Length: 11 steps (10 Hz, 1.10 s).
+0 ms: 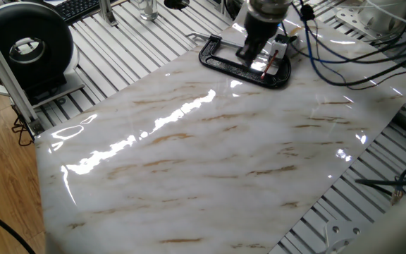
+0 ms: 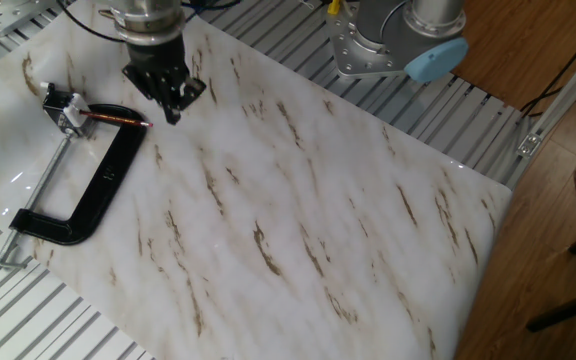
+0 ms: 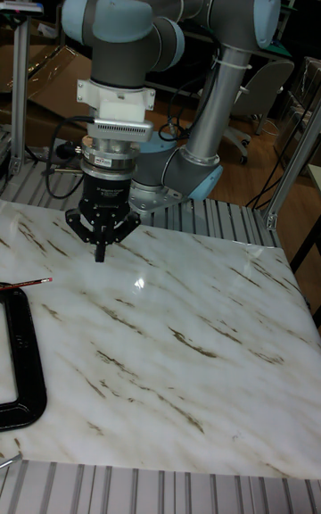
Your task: Insert the pencil into the pencil sharpener
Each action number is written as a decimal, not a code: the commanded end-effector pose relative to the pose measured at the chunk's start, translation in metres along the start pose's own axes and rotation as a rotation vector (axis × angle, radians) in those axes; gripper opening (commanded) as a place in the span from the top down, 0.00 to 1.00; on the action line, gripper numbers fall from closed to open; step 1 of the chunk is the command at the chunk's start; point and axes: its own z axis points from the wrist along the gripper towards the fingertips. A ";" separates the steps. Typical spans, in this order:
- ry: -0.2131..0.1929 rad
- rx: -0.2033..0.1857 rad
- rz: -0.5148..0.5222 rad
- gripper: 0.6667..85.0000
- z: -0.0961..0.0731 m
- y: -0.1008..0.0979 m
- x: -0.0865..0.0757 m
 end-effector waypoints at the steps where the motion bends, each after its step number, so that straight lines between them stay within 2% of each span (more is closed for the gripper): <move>1: -0.071 0.024 -0.064 1.00 0.000 -0.001 -0.021; 2: -0.069 0.026 -0.091 1.00 0.000 -0.002 -0.020; 3: -0.041 0.035 -0.106 1.00 -0.015 -0.014 0.005; 4: -0.005 0.017 -0.081 0.91 -0.032 -0.009 0.031; 5: 0.038 -0.014 -0.061 0.75 -0.042 0.008 0.047; 6: 0.040 -0.003 -0.027 0.75 -0.044 0.021 0.048; 9: 0.031 0.031 0.077 0.76 -0.034 0.058 0.044; 11: 0.044 0.040 0.153 0.79 -0.035 0.067 0.033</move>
